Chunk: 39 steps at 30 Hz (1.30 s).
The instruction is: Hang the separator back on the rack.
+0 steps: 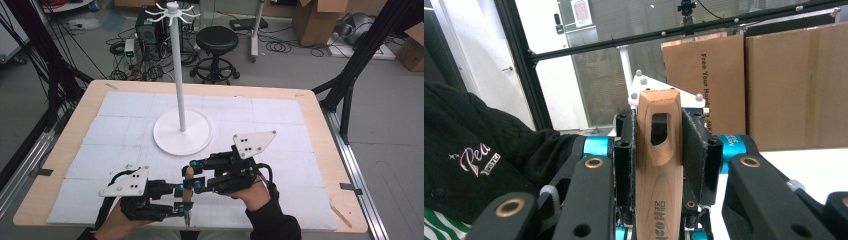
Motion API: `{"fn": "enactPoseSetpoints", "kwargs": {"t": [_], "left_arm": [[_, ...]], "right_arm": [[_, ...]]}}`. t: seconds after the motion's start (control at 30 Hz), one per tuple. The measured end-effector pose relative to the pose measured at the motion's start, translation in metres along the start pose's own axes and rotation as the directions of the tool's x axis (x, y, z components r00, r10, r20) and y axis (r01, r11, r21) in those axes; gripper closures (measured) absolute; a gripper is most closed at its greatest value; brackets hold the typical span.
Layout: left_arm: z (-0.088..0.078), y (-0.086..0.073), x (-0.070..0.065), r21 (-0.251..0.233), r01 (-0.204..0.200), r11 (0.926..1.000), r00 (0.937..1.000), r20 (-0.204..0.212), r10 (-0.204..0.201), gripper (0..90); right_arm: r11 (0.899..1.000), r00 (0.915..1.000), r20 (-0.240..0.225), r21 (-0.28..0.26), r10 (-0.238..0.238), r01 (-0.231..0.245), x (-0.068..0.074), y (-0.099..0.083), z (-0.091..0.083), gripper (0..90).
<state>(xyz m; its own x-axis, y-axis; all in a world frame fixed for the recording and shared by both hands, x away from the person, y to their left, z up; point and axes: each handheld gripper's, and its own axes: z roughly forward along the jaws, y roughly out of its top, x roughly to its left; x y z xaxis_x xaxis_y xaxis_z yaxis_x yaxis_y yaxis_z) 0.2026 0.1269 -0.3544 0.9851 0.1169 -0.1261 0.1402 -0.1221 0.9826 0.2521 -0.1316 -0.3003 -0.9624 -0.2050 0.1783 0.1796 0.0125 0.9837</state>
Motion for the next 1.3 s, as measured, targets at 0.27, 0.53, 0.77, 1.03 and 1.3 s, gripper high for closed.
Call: {"fn": "enactPoseSetpoints", "kwargs": {"t": [0.27,0.53,0.77,1.03,1.3], "left_arm": [[-0.004,0.002,0.001,0.012,0.026,0.9996,0.9815,-0.19,-0.024,68.3],[-0.005,-0.001,0.003,0.021,0.053,0.9984,0.9388,-0.342,-0.043,68.2],[-0.003,-0.002,0.002,0.027,0.058,0.9979,0.9323,-0.359,-0.045,68.2],[-0.004,-0.002,0.002,0.02,0.056,0.9982,0.9291,-0.367,-0.045,68.2],[-0.009,0.0,0.006,-0.045,0.082,0.9956,0.9748,-0.204,-0.089,56.5]], "right_arm": [[0.997,0.9608,0.271,0.03,0.061,-0.072,0.011,-0.002,0.005,32.6],[0.996,0.8502,0.526,0.08,-0.017,-0.029,0.023,-0.005,0.023,32.2],[0.992,0.8261,0.562,0.12,-0.044,-0.029,0.024,-0.005,0.035,45.6],[0.991,0.8036,0.594,0.123,-0.031,-0.053,0.024,-0.004,0.033,69.3],[0.994,0.8645,0.503,0.096,0.002,-0.058,0.024,0.001,0.027,72.6]]}}
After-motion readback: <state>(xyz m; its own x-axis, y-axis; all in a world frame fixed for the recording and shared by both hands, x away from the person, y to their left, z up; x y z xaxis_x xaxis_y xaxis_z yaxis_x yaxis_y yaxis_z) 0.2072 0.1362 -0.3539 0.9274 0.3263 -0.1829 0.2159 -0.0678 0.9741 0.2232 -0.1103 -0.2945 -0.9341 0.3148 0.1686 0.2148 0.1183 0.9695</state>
